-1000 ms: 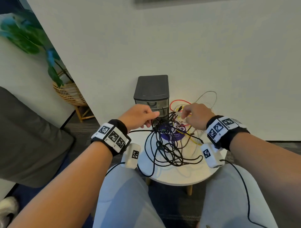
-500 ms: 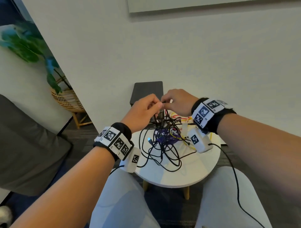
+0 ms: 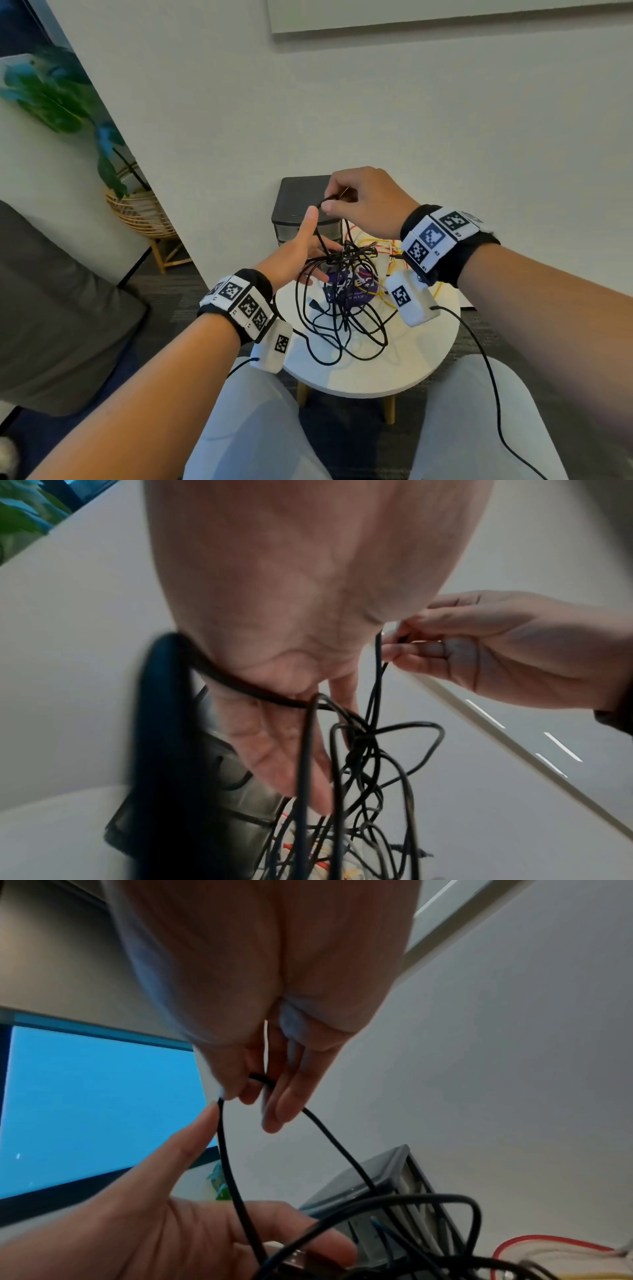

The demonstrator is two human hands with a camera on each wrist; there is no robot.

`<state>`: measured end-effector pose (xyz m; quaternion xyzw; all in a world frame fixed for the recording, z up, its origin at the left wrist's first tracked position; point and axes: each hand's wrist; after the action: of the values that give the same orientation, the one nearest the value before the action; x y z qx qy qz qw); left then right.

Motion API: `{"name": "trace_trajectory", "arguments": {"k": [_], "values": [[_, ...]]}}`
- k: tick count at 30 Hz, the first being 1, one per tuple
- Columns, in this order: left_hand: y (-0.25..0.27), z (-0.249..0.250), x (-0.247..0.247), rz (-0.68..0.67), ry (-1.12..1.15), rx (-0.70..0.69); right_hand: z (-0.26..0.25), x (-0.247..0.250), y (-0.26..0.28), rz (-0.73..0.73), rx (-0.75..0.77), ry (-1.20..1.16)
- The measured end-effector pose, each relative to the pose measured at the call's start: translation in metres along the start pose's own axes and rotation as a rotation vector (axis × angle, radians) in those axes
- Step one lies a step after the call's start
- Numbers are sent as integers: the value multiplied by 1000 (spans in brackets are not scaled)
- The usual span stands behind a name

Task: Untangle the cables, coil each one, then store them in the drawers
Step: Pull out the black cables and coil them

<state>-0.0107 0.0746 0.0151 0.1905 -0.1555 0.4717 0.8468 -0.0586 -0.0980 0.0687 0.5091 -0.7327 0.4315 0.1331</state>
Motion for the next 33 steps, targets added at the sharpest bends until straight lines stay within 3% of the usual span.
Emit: {"name": "trace_trajectory", "arguments": {"k": [2,5,8,11,14,17,20,23,25,30,33], "values": [[-3,-1,3,-33,19,22,-4,3,0,-11,-123,-246],[-5,1,2,-105,-162,53,-17,7,1,-39,-248,-636],[-5,1,-8,-199,-277,68,-27,8,2,-129,-279,-768],[-6,-1,-17,-204,-250,40,-22,7,7,-167,-364,-782],[-11,-8,-25,-163,-287,-26,-6,7,14,-139,-591,-736],[-13,-12,-28,-116,-372,-71,12,7,19,-200,-795,-452],[-14,-12,-28,-30,-388,-114,24,9,23,-351,-738,146],[-13,-10,-28,-2,-383,-154,33,8,30,-458,-646,305],[-12,-9,-29,0,-419,-178,33,4,32,-427,-541,173],[-12,-11,-30,25,-498,-184,17,1,27,-156,-390,-333],[-15,-13,-27,54,-506,-154,4,8,26,-113,-344,-537]]}}
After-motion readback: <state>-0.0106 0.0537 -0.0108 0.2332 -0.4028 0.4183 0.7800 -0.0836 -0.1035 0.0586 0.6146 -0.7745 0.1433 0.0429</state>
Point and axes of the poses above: each hand's wrist, its own y-axis away from the middle knuckle, its own x-axis out of the back of the hand, z = x × y, and after that the axes turned 11 degrees about z, right-handed
